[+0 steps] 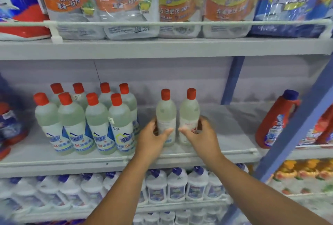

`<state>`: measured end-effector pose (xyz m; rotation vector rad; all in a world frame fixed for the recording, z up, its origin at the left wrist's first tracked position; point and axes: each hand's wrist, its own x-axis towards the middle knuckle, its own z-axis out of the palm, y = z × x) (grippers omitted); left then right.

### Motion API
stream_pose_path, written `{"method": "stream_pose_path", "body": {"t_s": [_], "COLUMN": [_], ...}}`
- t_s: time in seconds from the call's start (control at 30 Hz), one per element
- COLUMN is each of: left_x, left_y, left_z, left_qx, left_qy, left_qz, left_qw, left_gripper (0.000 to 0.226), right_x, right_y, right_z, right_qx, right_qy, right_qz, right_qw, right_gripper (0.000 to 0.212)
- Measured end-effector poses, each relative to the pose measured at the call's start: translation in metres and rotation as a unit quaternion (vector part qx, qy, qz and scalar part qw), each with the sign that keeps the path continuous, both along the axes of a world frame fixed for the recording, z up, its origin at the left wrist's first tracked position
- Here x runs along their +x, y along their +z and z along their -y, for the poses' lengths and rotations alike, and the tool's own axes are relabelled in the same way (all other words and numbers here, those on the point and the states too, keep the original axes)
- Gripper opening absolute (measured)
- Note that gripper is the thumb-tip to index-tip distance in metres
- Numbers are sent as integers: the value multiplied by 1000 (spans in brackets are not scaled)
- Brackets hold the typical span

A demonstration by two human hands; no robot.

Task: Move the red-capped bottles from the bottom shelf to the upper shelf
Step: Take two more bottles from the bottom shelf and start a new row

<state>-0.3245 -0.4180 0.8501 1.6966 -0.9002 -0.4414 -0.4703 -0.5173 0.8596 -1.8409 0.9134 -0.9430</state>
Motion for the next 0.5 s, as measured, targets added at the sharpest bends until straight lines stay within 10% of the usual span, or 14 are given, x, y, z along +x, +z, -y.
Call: {"method": "stream_pose_path", "body": {"t_s": [0.3, 0.5], "left_x": [-21, -10], "left_y": [4, 2], "left_z": [16, 13], "left_qx": [52, 82], "left_qy": [130, 87], "left_qz": [52, 37], "left_qw": [989, 992], "left_gripper": [85, 56], "right_x": [-19, -18], "right_y": [2, 1], "right_z": [30, 36], "right_qx": [51, 49], "right_qy": [155, 169], "right_qz": [-76, -101], "right_qw": [984, 979], "right_gripper": [56, 55]}}
